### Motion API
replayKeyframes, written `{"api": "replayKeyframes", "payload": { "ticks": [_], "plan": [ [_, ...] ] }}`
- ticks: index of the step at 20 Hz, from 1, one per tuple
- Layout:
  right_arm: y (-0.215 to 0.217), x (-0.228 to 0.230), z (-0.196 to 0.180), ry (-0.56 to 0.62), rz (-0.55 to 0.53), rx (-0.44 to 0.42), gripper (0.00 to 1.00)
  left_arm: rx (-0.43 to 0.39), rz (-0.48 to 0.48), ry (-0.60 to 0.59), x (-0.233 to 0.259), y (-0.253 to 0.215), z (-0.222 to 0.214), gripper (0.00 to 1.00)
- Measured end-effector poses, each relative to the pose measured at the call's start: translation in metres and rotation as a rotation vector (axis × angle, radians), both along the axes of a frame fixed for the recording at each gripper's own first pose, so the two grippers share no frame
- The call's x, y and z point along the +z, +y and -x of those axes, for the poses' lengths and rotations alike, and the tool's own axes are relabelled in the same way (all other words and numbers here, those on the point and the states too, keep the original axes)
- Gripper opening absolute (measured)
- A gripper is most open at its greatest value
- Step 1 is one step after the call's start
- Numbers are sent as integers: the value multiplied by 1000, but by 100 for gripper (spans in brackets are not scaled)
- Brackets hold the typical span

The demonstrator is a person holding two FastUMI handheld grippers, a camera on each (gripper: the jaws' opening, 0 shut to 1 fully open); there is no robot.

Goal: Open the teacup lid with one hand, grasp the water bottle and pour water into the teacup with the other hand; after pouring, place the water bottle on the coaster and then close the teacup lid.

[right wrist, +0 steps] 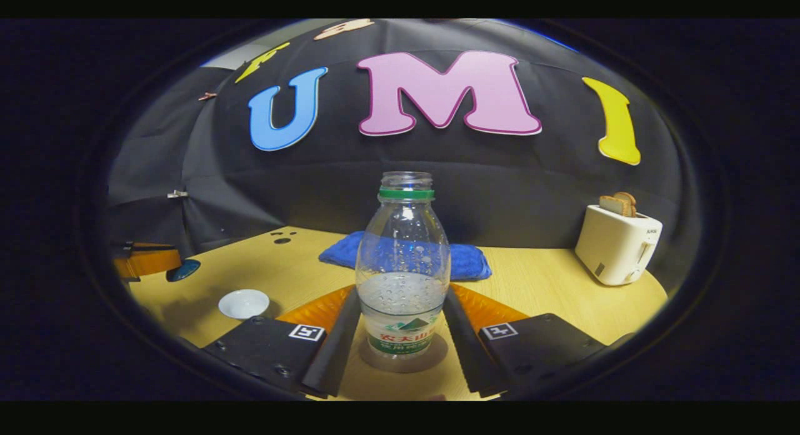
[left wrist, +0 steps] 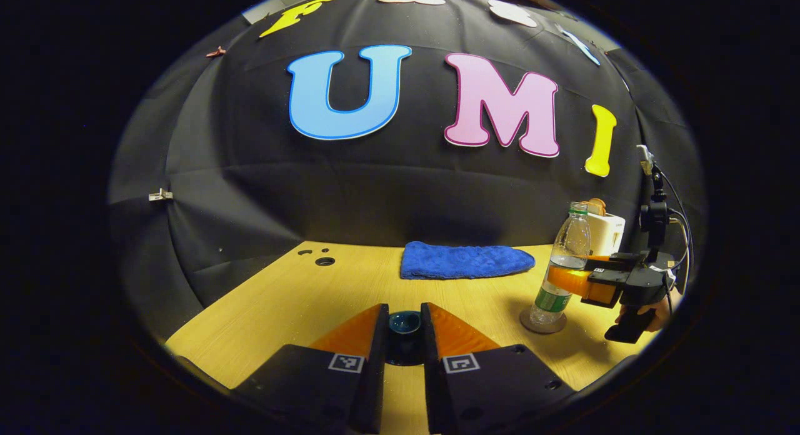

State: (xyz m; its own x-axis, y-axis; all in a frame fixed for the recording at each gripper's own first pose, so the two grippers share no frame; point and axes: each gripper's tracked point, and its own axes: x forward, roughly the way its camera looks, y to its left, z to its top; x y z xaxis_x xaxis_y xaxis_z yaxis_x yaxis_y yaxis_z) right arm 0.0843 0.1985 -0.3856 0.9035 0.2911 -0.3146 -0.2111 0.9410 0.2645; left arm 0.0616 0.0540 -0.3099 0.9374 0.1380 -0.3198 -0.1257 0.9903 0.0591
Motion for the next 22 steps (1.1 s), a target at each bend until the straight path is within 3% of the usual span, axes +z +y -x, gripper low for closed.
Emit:
{"api": "replayKeyframes", "payload": {
  "ticks": [1,2,4,5,9,10,12,13,22],
  "plan": [
    [1,2,-1,-3,-2,-2,77,-1,-1,1,0,-1,-1,28],
    [0,1,-1,-2,1,-5,77,-2,-1,1,-1,-1,-1,31],
    [1,0,0,4,-5,-2,80,-4,1,2,-2,-3,-3,28],
    [1,-1,0,12,-11,3,80,-5,2,2,-2,-4,-4,31],
    [4,-7,2,31,-24,16,82,-12,17,3,-8,-10,-12,28],
    [5,-9,5,36,-28,20,82,-15,21,3,-9,-12,-14,31],
    [5,-14,6,48,-40,18,85,-21,24,3,-12,-14,-20,28],
    [5,-14,7,54,-49,15,84,-26,24,3,-13,-16,-23,31],
    [2,-28,27,99,-37,10,88,-44,56,24,-42,-28,-45,31]
  ]
}}
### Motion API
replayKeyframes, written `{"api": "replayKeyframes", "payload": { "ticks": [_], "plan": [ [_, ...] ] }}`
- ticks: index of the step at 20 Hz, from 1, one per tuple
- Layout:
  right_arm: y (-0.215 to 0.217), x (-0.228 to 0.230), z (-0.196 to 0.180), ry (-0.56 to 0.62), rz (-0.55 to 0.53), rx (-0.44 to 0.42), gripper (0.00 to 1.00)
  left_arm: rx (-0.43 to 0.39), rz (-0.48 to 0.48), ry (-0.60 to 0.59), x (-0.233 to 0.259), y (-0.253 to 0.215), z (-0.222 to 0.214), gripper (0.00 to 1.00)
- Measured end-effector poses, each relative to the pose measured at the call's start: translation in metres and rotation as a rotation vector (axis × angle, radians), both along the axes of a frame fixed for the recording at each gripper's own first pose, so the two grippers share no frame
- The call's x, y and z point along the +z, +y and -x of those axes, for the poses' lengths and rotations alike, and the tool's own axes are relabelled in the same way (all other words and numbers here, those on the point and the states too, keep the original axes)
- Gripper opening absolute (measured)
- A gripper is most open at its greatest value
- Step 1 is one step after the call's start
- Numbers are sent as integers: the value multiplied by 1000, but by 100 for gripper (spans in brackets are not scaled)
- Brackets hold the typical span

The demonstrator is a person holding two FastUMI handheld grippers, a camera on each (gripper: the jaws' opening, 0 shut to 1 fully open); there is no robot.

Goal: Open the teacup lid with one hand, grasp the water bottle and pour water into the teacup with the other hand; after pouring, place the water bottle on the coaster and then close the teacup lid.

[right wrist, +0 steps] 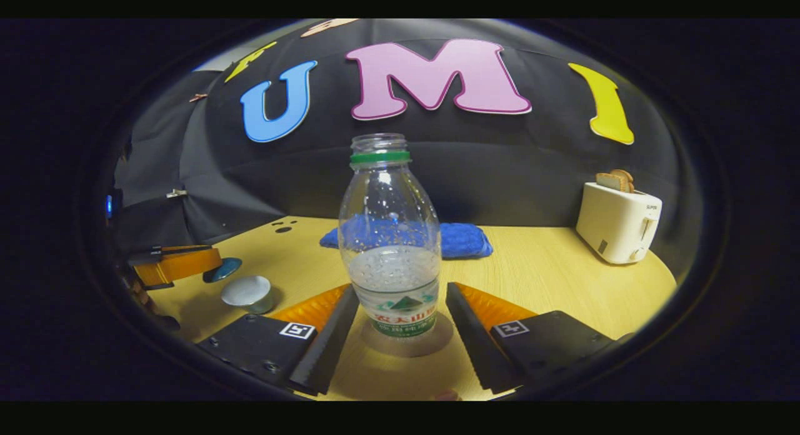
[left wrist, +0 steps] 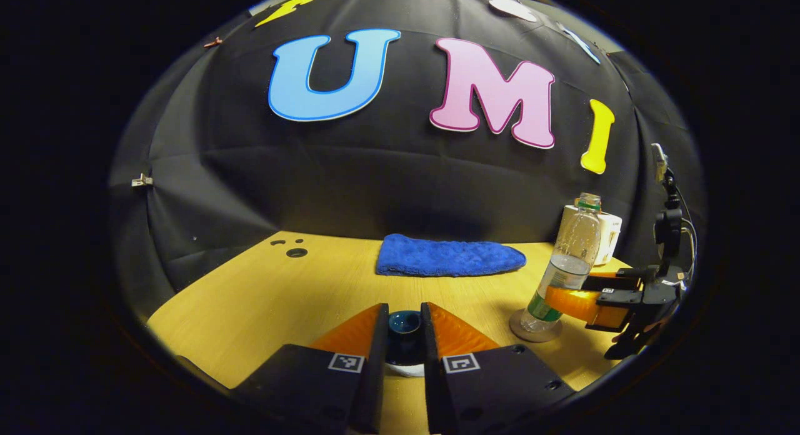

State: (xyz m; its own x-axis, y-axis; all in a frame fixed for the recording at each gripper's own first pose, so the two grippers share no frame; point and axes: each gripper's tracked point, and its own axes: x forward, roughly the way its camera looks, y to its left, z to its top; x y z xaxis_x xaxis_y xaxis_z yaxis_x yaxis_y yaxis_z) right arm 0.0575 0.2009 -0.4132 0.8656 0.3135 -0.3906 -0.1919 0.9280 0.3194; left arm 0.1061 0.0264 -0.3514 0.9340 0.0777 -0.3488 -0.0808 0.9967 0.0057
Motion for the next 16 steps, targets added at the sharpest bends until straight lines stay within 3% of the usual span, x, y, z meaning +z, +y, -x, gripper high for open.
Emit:
{"api": "replayKeyframes", "payload": {
  "ticks": [2,4,5,7,11,12,16],
  "plan": [
    [-2,-4,6,12,-1,-3,88,-3,3,12,-8,-3,-3,35],
    [-4,-7,14,28,-4,-8,83,-10,6,30,-16,-6,-2,31],
    [-6,-7,18,35,-5,-10,88,-14,7,36,-19,-7,-3,35],
    [-10,-4,25,38,-7,-19,88,-19,4,46,-24,-10,-2,31],
    [-22,3,35,37,-2,-41,87,-21,4,67,-34,-12,-4,35],
    [-25,5,37,40,-5,-47,88,-24,4,67,-34,-14,-4,31],
    [-33,19,42,30,-11,-66,88,-30,-26,77,-36,-17,-5,38]
  ]
}}
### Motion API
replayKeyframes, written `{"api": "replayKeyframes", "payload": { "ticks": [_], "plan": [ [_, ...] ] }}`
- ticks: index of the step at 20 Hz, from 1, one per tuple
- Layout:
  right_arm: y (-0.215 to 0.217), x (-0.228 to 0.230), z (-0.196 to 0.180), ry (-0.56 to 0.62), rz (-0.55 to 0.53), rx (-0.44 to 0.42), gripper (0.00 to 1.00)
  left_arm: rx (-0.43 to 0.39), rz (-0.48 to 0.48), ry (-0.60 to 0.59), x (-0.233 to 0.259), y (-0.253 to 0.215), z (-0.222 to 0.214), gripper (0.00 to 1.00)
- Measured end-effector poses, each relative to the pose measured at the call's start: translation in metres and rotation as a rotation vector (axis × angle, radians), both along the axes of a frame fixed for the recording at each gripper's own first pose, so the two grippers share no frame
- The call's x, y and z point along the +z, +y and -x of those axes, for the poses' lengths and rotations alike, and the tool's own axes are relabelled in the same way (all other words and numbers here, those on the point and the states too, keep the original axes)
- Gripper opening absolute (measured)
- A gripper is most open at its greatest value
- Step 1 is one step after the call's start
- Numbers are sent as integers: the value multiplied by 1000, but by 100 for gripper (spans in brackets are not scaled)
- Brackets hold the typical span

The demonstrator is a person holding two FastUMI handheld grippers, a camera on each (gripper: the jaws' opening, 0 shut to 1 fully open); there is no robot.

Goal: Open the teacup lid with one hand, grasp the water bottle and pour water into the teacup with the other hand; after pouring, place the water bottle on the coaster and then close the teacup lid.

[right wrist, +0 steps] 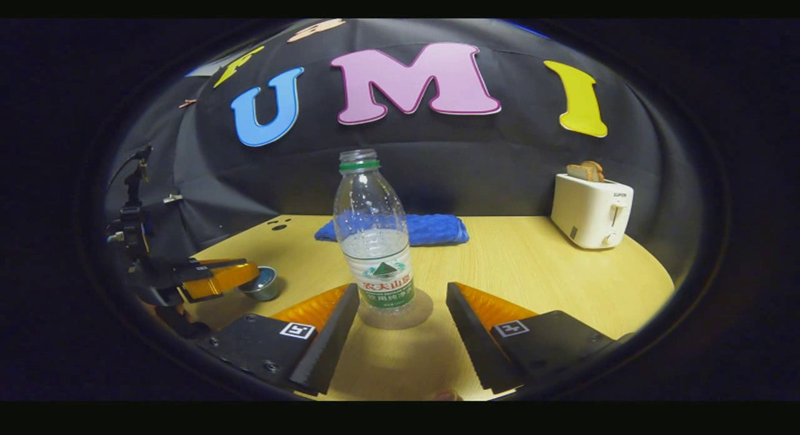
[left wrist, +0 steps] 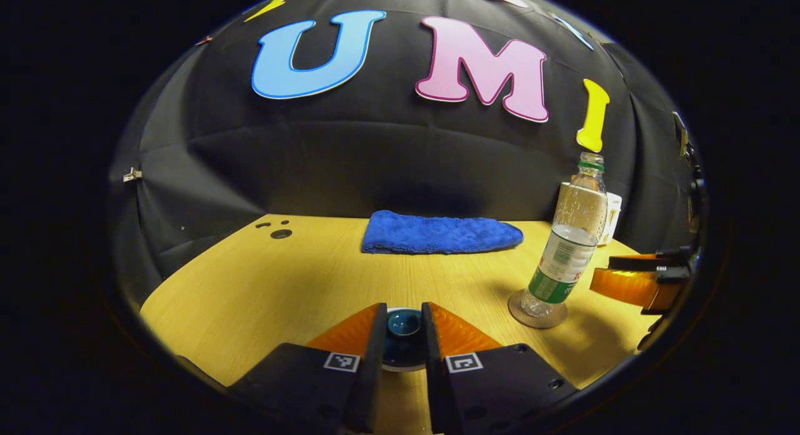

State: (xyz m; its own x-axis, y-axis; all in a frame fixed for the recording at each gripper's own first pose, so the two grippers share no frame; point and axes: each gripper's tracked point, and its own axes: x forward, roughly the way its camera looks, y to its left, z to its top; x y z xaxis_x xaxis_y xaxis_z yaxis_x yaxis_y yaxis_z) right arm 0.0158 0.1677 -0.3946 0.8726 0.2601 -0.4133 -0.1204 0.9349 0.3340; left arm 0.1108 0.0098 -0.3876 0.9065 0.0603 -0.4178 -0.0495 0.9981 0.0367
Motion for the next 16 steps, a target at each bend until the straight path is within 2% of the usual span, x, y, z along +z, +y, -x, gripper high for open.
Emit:
{"api": "replayKeyframes", "payload": {
  "ticks": [2,3,4,5,7,8,11,14,16],
  "plan": [
    [-5,9,2,-7,2,-7,88,3,-13,-6,4,-1,0,36],
    [-7,15,2,-14,9,-9,88,0,-16,-7,8,-2,1,39],
    [-10,23,2,-22,16,-10,88,0,-19,-7,12,-3,3,36],
    [-12,32,3,-32,22,-10,88,-1,-24,-9,19,-4,5,42],
    [-16,53,3,-49,24,-10,88,-4,-25,-17,38,-7,9,46],
    [-17,65,4,-56,22,-10,89,-8,-23,-27,50,-10,11,46],
    [-24,105,7,-73,22,-24,89,-13,-26,-57,95,-18,16,38],
    [-30,152,13,-97,37,-33,89,-21,-13,-92,150,-26,25,38],
    [-36,187,19,-128,55,-39,89,-29,-21,-123,189,-28,30,42]
  ]
}}
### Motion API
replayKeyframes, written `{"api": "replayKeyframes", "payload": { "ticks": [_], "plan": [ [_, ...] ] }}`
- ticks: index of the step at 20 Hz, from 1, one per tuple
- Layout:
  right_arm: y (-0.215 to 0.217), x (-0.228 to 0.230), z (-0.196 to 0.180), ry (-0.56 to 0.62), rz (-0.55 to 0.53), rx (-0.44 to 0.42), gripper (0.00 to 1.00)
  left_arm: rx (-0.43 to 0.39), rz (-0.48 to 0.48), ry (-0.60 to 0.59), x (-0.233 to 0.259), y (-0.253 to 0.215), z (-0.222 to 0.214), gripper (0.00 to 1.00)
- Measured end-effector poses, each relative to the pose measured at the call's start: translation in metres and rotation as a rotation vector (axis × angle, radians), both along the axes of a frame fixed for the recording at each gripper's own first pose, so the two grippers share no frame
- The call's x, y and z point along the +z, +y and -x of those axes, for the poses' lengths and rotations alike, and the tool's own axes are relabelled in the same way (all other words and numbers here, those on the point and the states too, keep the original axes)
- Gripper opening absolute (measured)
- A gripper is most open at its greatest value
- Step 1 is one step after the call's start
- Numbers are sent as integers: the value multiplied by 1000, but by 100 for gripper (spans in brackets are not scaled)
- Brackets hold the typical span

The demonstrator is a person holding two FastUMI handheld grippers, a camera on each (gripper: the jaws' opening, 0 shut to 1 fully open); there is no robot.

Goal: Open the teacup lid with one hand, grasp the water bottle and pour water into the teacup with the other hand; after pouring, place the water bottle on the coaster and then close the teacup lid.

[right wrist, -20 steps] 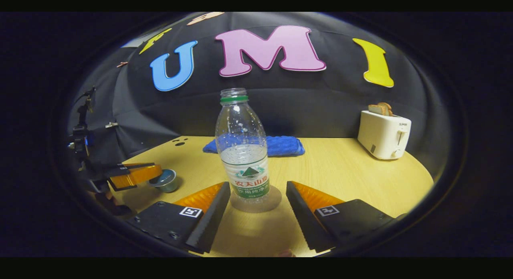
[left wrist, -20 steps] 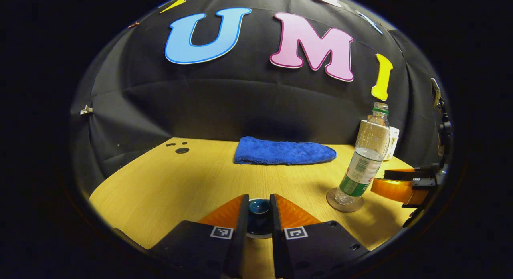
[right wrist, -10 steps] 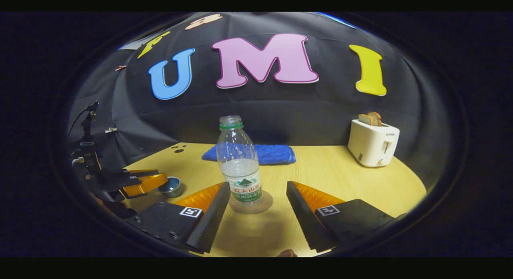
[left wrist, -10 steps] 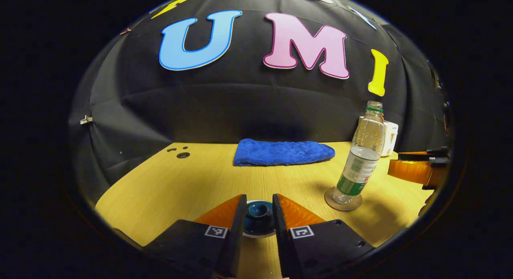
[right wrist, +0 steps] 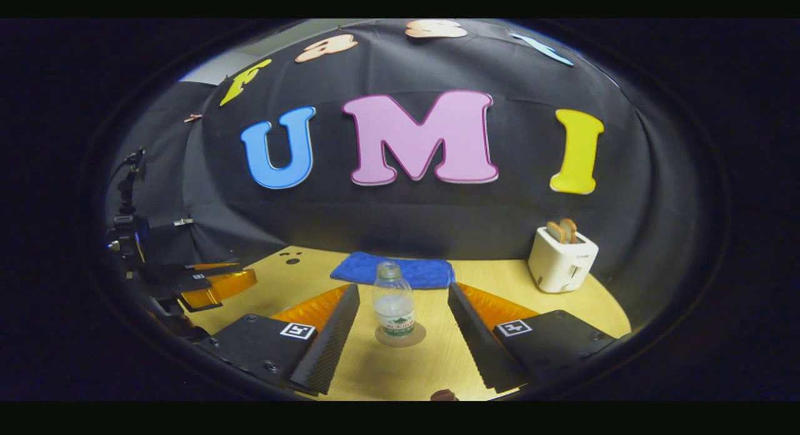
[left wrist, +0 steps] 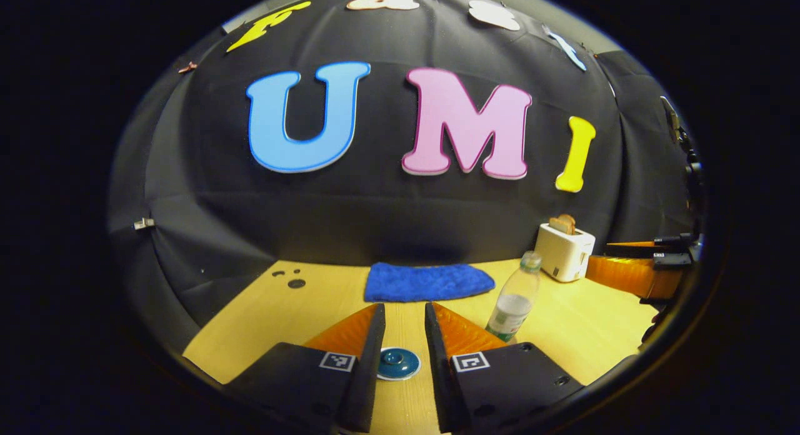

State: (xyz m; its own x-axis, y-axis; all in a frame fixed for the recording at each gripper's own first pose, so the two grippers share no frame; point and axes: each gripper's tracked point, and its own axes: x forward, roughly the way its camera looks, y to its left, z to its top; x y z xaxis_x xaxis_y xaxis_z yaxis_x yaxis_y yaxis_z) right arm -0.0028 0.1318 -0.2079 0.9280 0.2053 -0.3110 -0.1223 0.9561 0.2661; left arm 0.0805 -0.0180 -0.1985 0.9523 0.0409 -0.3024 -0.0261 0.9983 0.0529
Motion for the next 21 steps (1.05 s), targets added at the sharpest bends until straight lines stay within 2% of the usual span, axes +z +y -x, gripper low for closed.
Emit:
{"api": "replayKeyframes", "payload": {
  "ticks": [4,7,16,21],
  "plan": [
    [-2,49,15,-39,12,-7,89,-17,-9,-49,59,-5,16,42],
    [-9,66,26,-50,16,-34,88,-41,-17,-52,78,-9,30,42],
    [-14,89,48,-64,34,-90,88,-99,-31,-60,87,-7,46,42],
    [-14,95,48,-81,30,-94,88,-99,-45,-73,94,-3,46,42]
  ]
}}
